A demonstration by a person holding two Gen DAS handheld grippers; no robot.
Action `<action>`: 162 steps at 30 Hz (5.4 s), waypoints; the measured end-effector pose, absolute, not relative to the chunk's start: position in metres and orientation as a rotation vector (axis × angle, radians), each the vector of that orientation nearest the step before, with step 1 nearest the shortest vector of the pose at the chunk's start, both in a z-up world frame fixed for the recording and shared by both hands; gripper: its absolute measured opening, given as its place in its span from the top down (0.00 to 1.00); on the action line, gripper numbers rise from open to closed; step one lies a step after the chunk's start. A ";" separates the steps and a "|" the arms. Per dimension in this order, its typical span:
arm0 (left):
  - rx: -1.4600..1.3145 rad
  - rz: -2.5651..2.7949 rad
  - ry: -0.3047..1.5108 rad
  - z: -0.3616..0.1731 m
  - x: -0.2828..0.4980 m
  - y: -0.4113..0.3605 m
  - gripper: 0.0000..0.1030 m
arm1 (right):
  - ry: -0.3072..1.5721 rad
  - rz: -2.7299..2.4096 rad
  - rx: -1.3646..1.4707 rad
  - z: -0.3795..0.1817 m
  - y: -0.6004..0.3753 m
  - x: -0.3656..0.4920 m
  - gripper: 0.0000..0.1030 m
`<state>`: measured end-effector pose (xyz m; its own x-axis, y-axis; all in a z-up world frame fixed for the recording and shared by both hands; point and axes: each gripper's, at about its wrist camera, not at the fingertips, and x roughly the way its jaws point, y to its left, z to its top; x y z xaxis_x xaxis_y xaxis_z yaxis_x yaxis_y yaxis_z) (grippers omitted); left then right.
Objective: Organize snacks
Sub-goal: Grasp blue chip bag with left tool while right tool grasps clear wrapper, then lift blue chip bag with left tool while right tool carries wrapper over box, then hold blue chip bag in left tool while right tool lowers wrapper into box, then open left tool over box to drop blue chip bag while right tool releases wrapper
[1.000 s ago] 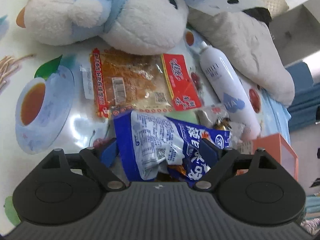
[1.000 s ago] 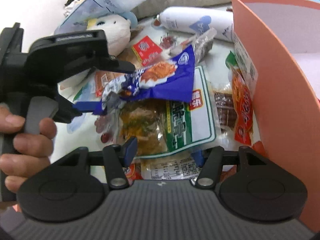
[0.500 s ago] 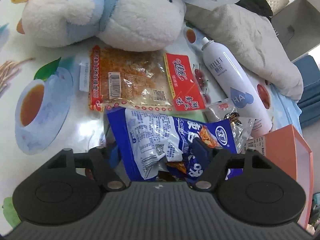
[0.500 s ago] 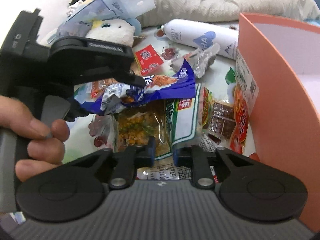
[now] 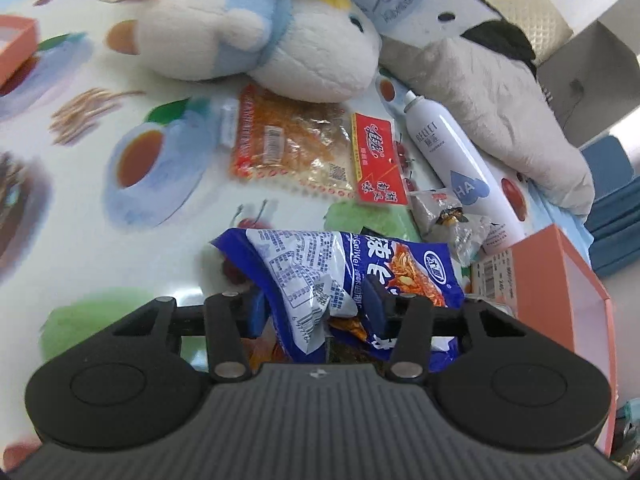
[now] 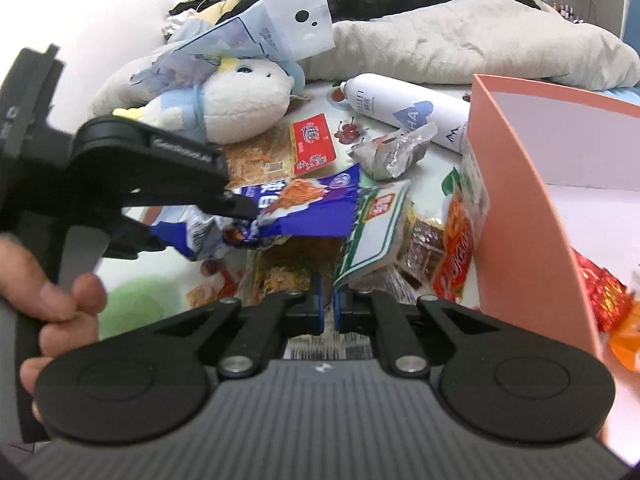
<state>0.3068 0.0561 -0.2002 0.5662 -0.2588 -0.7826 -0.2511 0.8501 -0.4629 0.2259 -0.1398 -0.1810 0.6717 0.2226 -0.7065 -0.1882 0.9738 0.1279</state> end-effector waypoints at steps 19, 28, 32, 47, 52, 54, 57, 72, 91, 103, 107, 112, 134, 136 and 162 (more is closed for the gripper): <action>-0.563 0.087 0.916 -0.165 0.165 0.069 0.49 | 0.753 0.222 -0.022 -0.141 -0.164 0.156 0.96; -0.519 0.104 0.880 -0.144 0.136 0.068 0.49 | 0.727 0.226 -0.040 -0.121 -0.166 0.144 0.97; -0.480 0.098 0.850 -0.126 0.135 0.064 0.49 | 0.702 0.227 -0.044 -0.105 -0.168 0.143 0.97; -0.407 0.028 0.793 -0.059 0.155 0.036 0.50 | 0.617 0.213 -0.021 -0.032 -0.196 0.150 0.97; -0.404 -0.023 0.729 -0.023 0.164 0.019 0.50 | 0.576 0.208 -0.002 -0.006 -0.216 0.151 0.97; -0.384 -0.041 0.708 -0.009 0.169 0.009 0.53 | 0.556 0.199 0.003 0.004 -0.225 0.151 0.97; -0.366 -0.076 0.682 0.010 0.175 -0.007 0.58 | 0.527 0.185 0.009 0.018 -0.237 0.150 0.97; -0.313 -0.172 0.817 -0.041 0.222 -0.078 0.69 | 0.601 0.020 0.041 -0.021 -0.311 0.173 0.97; -0.265 0.196 1.006 -0.196 0.299 0.024 0.11 | 0.755 -0.071 0.127 -0.104 -0.346 0.192 0.97; -0.099 0.222 1.045 -0.232 0.344 0.003 0.05 | 0.764 -0.087 0.139 -0.113 -0.355 0.193 0.97; -0.108 0.230 1.045 -0.233 0.343 0.001 0.14 | 0.770 -0.077 0.142 -0.115 -0.355 0.195 0.97; -0.058 0.211 1.056 -0.226 0.340 -0.007 0.33 | 0.770 -0.062 0.147 -0.115 -0.354 0.198 0.97; -0.123 -0.008 0.909 -0.082 0.325 -0.050 0.42 | 0.782 0.034 0.132 -0.079 -0.356 0.213 0.96; -0.111 -0.073 0.883 -0.061 0.323 -0.071 0.42 | 0.794 0.035 0.139 -0.076 -0.359 0.215 0.96; 0.051 -0.457 0.977 -0.081 0.314 -0.245 0.24 | 0.826 -0.091 0.260 -0.102 -0.403 0.197 0.93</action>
<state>0.3136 -0.2449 -0.0807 0.4727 -0.3502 -0.8087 0.3955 0.9043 -0.1605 0.1970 -0.4032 -0.1020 0.6758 0.0211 -0.7368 0.1808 0.9643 0.1935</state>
